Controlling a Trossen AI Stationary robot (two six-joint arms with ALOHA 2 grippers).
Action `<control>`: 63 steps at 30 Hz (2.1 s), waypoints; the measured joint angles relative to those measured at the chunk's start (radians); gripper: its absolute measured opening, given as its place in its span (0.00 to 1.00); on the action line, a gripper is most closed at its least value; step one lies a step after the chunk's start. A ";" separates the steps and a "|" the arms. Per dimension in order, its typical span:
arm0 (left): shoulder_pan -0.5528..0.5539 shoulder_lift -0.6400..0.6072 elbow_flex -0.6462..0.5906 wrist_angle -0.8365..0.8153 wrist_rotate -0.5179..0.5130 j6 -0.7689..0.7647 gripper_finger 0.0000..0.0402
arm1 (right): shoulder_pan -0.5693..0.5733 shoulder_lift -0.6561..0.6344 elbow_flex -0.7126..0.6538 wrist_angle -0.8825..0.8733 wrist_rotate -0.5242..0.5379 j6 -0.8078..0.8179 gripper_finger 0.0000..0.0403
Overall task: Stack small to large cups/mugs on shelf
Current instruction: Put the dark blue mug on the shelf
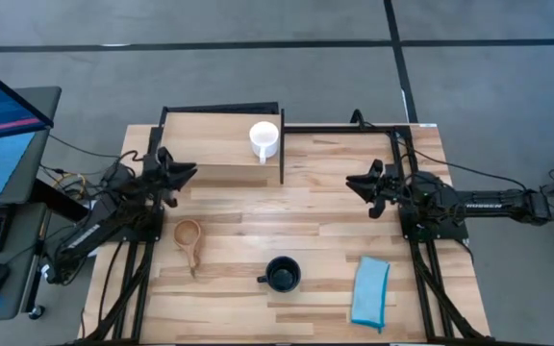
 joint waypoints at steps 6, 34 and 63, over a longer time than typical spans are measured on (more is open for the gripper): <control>0.000 0.000 0.085 0.000 0.113 -0.050 0.21 | 0.000 0.000 0.000 -0.042 0.000 0.000 0.29; 0.000 0.000 0.176 -0.053 0.226 -0.092 0.21 | 0.000 0.000 0.000 -0.041 0.000 0.000 0.29; -0.394 0.623 0.515 -0.077 0.078 0.192 0.21 | 0.000 0.000 0.000 -0.041 0.068 0.001 0.29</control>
